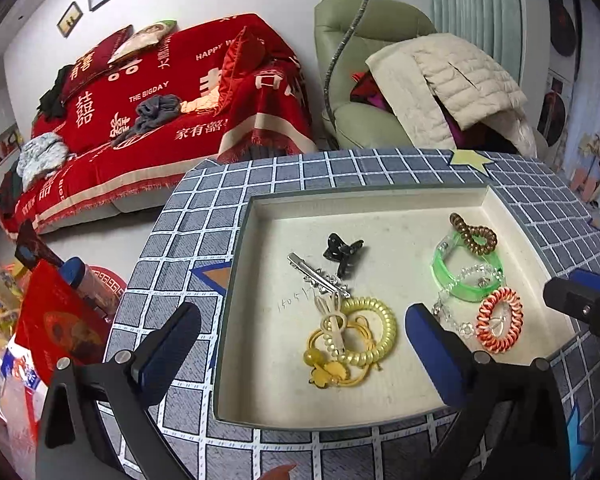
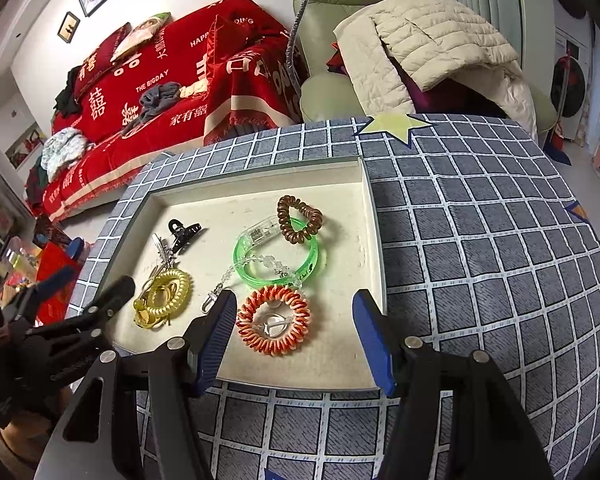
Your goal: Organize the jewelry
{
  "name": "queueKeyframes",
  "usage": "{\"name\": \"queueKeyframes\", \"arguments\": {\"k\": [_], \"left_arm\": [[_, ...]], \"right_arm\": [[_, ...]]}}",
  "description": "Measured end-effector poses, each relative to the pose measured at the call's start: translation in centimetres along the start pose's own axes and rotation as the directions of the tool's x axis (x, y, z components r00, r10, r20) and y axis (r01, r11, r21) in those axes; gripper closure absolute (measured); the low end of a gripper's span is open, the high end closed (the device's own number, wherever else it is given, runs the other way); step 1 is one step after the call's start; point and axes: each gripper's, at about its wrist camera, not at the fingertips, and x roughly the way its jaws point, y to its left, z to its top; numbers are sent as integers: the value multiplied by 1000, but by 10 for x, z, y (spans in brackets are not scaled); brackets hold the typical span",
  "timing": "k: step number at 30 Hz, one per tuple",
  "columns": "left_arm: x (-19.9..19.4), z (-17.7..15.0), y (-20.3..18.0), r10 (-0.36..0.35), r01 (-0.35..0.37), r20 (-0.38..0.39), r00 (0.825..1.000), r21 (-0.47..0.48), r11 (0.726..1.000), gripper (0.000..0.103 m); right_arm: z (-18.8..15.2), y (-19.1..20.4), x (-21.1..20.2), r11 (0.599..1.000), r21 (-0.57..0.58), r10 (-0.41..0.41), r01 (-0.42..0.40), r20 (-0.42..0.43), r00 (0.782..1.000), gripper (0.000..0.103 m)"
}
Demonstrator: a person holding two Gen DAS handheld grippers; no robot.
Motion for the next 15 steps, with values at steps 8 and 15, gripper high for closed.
{"name": "queueKeyframes", "arguments": {"k": [8, 15], "left_arm": [[-2, -5, 6, 20, -20, -3, 1000, -12, 1000, 0], [-12, -14, 10, 28, -28, 7, 1000, -29, 999, 0]], "right_arm": [[-8, 14, -14, 996, -66, -49, 58, 125, 991, 12], [-13, 25, -23, 995, -83, -44, 63, 212, 976, 0]]}}
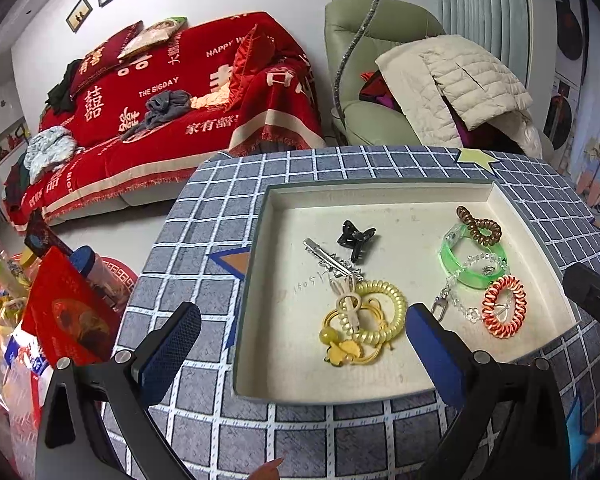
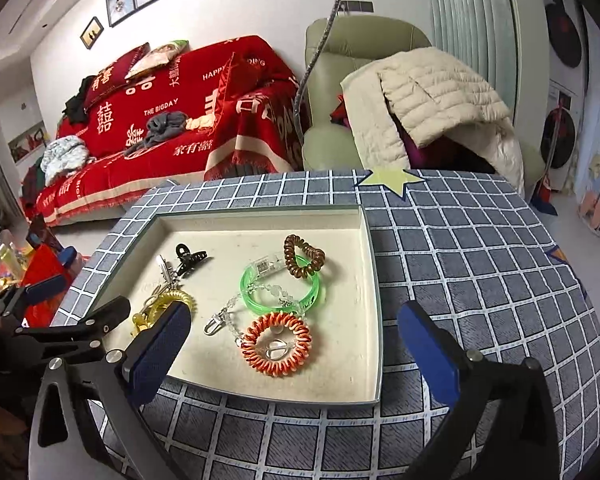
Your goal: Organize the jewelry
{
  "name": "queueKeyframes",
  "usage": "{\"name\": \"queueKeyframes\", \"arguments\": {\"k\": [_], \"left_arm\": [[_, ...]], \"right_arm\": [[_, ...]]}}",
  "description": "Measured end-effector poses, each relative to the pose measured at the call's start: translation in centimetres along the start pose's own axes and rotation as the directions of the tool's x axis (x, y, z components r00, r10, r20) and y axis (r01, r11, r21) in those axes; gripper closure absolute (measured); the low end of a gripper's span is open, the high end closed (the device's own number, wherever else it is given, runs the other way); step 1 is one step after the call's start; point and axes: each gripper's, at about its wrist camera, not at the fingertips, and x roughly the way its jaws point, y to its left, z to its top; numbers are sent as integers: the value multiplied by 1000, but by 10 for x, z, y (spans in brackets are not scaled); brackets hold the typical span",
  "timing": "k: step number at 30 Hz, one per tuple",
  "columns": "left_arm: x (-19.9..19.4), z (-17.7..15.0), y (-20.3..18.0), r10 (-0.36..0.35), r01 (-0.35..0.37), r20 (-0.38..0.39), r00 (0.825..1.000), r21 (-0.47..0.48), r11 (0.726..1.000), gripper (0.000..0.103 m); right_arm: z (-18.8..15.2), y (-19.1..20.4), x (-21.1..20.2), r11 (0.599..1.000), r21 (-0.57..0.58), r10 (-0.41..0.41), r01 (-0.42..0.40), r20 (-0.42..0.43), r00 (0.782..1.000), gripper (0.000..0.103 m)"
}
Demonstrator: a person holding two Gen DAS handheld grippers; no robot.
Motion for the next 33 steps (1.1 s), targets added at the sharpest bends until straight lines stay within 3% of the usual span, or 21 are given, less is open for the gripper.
{"name": "queueKeyframes", "arguments": {"k": [11, 20, 33], "left_arm": [[-45, -28, 6, -8, 11, 80, 997, -33, 999, 0], [-79, -55, 11, 15, -5, 131, 991, -74, 997, 0], [-117, -69, 9, 20, -7, 180, 984, -74, 997, 0]], "right_arm": [[-25, 3, -31, 1000, 24, -13, 13, 11, 1000, 0], [-43, 1, -71, 997, 42, -73, 71, 67, 995, 0], [-70, 17, -115, 991, 9, -130, 130, 120, 984, 0]]}}
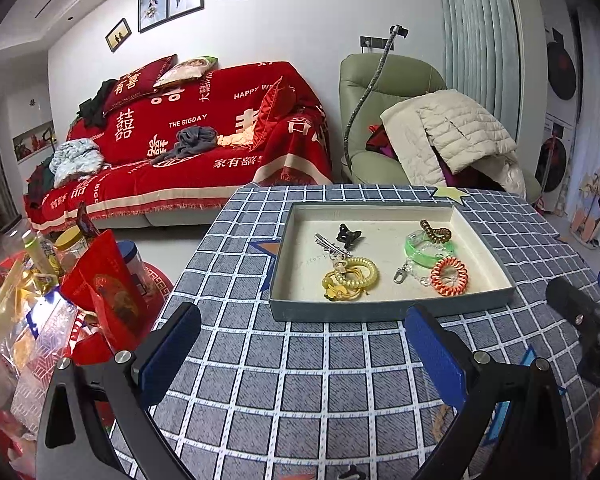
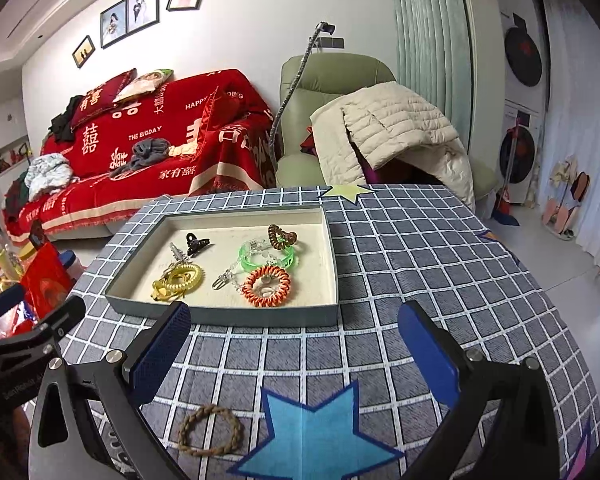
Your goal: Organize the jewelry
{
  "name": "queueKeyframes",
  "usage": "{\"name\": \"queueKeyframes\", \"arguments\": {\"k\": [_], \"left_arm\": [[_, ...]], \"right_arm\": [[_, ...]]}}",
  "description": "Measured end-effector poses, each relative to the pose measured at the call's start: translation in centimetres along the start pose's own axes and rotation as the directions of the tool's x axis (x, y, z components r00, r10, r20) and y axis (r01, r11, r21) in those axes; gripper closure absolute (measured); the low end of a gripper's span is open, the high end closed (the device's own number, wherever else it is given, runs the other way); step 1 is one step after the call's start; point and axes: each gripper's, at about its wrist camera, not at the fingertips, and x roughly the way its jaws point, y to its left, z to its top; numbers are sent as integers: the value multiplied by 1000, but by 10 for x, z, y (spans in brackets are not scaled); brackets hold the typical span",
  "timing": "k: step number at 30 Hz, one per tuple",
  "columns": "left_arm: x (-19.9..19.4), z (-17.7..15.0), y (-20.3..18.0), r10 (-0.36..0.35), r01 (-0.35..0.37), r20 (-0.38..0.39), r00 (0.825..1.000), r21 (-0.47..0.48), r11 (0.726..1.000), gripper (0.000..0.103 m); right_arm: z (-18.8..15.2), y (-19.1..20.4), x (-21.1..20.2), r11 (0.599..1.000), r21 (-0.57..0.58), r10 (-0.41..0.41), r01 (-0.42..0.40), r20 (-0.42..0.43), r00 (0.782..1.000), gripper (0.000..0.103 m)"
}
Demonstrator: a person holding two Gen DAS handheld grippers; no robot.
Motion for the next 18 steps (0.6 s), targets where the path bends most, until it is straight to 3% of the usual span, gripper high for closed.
{"name": "queueKeyframes", "arguments": {"k": [18], "left_arm": [[-21, -14, 2, 1, -1, -3, 1000, -10, 1000, 0]], "right_arm": [[-5, 10, -26, 1000, -22, 3, -3, 19, 1000, 0]]}}
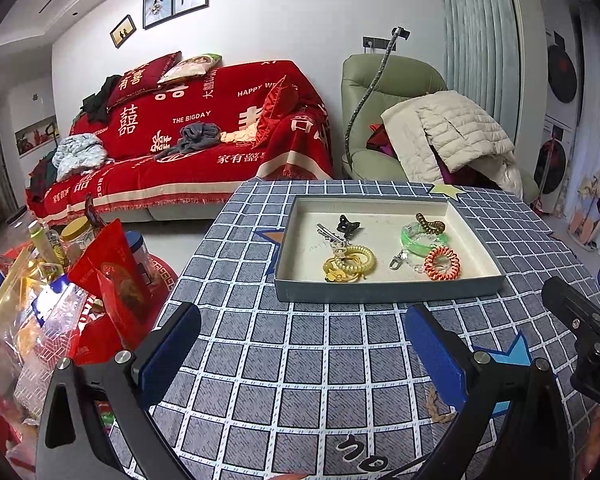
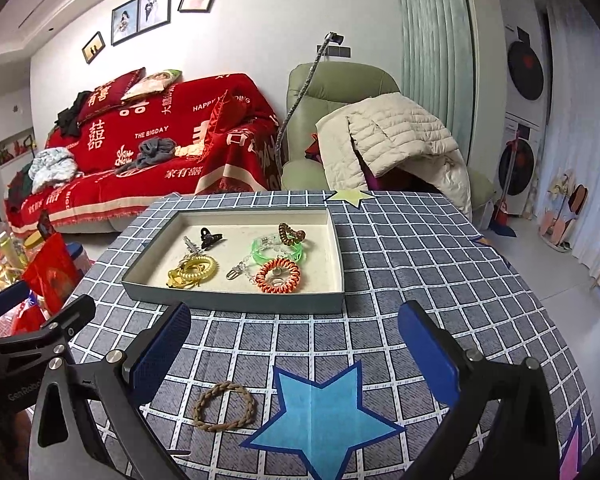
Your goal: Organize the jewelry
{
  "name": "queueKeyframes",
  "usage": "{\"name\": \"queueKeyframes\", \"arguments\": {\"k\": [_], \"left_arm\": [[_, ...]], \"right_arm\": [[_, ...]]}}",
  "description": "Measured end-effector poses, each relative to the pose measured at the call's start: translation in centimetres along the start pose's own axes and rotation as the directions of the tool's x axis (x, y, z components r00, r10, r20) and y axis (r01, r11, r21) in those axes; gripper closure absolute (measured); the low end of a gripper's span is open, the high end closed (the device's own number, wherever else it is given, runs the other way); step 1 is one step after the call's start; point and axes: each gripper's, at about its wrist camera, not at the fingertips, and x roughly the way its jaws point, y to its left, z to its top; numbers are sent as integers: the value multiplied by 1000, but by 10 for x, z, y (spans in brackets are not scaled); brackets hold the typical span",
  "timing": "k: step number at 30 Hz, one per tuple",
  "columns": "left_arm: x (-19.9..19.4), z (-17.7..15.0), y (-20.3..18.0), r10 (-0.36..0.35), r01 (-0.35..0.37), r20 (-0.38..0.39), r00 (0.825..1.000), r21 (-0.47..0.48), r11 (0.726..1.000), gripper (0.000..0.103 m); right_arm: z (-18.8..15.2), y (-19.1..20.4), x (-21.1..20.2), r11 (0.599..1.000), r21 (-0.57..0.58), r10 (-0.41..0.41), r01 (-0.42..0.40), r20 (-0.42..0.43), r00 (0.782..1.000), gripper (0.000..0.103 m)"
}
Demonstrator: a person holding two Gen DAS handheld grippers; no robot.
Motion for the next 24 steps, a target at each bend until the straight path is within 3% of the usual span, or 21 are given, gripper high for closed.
{"name": "queueKeyframes", "arguments": {"k": [24], "left_arm": [[-6, -1, -4, -4, 4, -2, 1000, 10, 1000, 0]], "right_arm": [[0, -2, -1, 1000, 6, 3, -3, 0, 1000, 0]]}}
